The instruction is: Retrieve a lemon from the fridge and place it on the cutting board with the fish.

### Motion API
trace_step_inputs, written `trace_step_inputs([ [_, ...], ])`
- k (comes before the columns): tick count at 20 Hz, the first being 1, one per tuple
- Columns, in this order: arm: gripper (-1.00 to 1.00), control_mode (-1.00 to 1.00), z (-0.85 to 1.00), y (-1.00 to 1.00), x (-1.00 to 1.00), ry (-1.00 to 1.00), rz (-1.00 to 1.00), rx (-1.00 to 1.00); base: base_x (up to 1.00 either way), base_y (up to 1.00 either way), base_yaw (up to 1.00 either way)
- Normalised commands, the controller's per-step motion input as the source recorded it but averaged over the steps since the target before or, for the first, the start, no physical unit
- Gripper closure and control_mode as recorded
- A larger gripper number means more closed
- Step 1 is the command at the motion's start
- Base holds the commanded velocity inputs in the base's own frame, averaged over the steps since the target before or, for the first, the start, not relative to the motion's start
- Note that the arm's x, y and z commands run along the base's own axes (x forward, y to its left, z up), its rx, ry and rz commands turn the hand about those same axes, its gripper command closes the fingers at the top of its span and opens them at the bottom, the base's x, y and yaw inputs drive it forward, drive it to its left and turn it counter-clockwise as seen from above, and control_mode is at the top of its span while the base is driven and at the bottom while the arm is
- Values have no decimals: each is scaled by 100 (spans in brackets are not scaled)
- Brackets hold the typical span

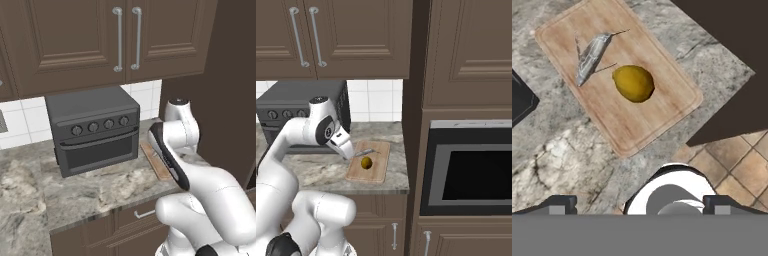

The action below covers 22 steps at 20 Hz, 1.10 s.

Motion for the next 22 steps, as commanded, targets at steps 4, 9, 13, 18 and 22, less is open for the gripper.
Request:
trace_step_inputs([
  [4,-100,-100,20,-3,-14,0,-1,0,0,0,0],
  [9,-100,-100,28,0,-3,1,11,-1,0,0,0],
  [13,-100,-100,15,0,-16,2,32,-2,0,0,0],
  [18,-100,-100,0,2,-33,2,39,-4,0,0,0],
  [22,-100,-100,5,5,-93,0,21,-3,0,0,0],
])
